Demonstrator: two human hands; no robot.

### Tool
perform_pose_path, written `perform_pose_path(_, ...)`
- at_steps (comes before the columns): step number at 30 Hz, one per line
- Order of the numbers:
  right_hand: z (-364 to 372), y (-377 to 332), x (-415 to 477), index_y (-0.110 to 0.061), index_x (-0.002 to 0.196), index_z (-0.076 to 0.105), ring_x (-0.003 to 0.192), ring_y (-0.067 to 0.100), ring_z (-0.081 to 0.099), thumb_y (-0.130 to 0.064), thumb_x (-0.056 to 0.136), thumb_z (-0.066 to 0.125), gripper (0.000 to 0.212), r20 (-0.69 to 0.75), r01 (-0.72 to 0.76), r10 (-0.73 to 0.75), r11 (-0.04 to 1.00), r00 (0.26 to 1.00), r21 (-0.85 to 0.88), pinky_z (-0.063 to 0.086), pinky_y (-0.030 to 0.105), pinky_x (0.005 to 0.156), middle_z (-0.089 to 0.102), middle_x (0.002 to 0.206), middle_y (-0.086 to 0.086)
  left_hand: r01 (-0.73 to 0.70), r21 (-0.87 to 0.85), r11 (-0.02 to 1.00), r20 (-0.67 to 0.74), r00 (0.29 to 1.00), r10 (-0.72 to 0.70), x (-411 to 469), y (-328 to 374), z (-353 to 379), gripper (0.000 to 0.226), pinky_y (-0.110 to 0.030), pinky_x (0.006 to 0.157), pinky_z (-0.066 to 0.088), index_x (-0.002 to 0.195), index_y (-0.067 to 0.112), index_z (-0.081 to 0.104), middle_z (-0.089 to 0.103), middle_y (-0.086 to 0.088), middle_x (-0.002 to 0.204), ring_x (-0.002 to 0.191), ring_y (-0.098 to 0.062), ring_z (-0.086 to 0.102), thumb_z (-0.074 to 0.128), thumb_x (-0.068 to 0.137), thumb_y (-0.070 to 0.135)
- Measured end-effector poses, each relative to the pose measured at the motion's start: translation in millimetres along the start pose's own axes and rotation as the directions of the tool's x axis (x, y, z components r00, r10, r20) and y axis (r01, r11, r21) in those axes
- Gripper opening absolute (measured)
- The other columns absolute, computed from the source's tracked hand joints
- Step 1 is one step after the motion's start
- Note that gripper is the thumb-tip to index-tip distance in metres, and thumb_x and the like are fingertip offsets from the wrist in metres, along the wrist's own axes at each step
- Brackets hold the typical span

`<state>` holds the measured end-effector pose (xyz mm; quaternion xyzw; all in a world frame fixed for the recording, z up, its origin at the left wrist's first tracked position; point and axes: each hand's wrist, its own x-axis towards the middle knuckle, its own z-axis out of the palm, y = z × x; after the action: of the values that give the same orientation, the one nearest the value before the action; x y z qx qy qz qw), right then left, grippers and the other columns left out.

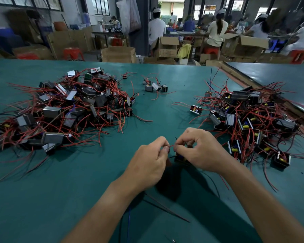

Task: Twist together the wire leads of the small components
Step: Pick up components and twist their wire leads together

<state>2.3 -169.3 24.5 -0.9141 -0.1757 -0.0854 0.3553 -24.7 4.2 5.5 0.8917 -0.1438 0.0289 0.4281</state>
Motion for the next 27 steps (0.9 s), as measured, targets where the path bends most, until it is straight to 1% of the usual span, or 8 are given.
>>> perform_pose_path(3,-0.3,0.1,0.0,-0.030,0.067,0.071,0.066,0.015,0.057,-0.027,0.080,0.073,0.013,0.011,0.003,-0.003,1.000,1.000,0.022,0.050,0.041,0.070,0.061,0.072,-0.007,-0.022,-0.028,0.999,-0.008,1.000,0.021,0.1,-1.5,0.7,0.013,-0.035,0.044,0.040,0.095,0.029,0.050,0.069,-0.007,0.071,0.043,-0.018,0.046,0.041,0.101,0.022)
perform_pose_path(8,-1.3,-2.6,-1.5,-0.033,0.067,0.067,0.063,0.011,0.055,-0.023,0.084,0.074,0.021,0.044,0.047,-0.050,0.997,0.998,0.068,0.048,0.035,0.066,0.061,0.069,-0.007,-0.066,-0.130,0.989,-0.129,0.990,0.049,1.4,-1.7,1.6,0.012,-0.022,0.043,0.038,0.087,0.027,0.057,0.066,0.003,0.066,0.042,-0.012,0.048,0.054,0.097,0.022)
perform_pose_path(10,-2.3,-3.3,-1.4,-0.026,0.070,0.070,0.065,0.012,0.056,-0.022,0.085,0.074,0.015,0.062,0.053,-0.058,0.996,0.996,0.069,0.049,0.034,0.066,0.063,0.070,-0.007,-0.065,-0.158,0.985,-0.174,0.984,0.037,3.2,-2.0,1.5,0.013,-0.018,0.043,0.037,0.083,0.027,0.063,0.066,0.007,0.066,0.042,-0.009,0.048,0.061,0.094,0.020)
perform_pose_path(14,-2.1,-3.4,-1.3,-0.019,0.075,0.074,0.063,0.017,0.060,-0.014,0.082,0.074,0.009,0.076,0.055,-0.063,0.993,0.995,0.108,0.050,0.037,0.066,0.067,0.068,-0.003,-0.038,-0.290,0.956,-0.213,0.977,-0.026,6.6,-3.8,-0.4,0.018,-0.019,0.042,0.039,0.078,0.026,0.072,0.070,0.005,0.071,0.038,-0.013,0.052,0.068,0.088,0.012)
perform_pose_path(17,-0.7,-4.7,-1.9,-0.018,0.075,0.074,0.062,0.028,0.059,-0.014,0.083,0.073,0.010,0.088,0.040,-0.053,0.988,0.995,0.149,0.050,0.042,0.063,0.068,0.066,0.007,-0.027,-0.345,0.938,-0.210,0.977,-0.049,6.8,-2.5,-1.1,0.018,-0.017,0.040,0.037,0.077,0.021,0.073,0.070,0.006,0.068,0.036,-0.012,0.050,0.069,0.087,0.007)
perform_pose_path(22,-2.8,-8.4,-3.7,-0.015,0.074,0.077,0.054,0.009,0.052,-0.007,0.085,0.070,0.015,0.129,-0.043,0.003,0.951,0.992,0.305,0.043,0.029,0.053,0.070,0.064,0.011,0.006,-0.408,0.913,-0.205,0.974,-0.098,6.7,0.3,-0.1,0.018,-0.017,0.038,0.036,0.075,0.018,0.071,0.068,0.006,0.064,0.035,-0.012,0.048,0.068,0.087,0.005)
perform_pose_path(24,-4.1,-10.7,-4.0,-0.012,0.075,0.078,0.054,0.010,0.054,-0.005,0.086,0.068,0.016,0.159,-0.099,0.044,0.930,0.986,0.355,0.043,0.027,0.053,0.071,0.066,0.012,0.019,-0.434,0.901,-0.207,0.971,-0.120,7.1,0.7,-0.2,0.020,-0.017,0.038,0.037,0.073,0.019,0.070,0.067,0.007,0.061,0.035,-0.011,0.048,0.069,0.087,0.005)
perform_pose_path(27,-3.9,-11.4,-3.0,0.001,0.076,0.073,0.055,0.020,0.056,-0.003,0.091,0.063,0.019,0.203,-0.190,0.109,0.878,0.973,0.440,0.043,0.033,0.054,0.070,0.069,0.019,0.033,-0.460,0.887,-0.187,0.973,-0.134,7.7,1.6,0.1,0.018,-0.017,0.037,0.037,0.074,0.018,0.070,0.066,0.008,0.060,0.036,-0.010,0.047,0.069,0.087,0.005)
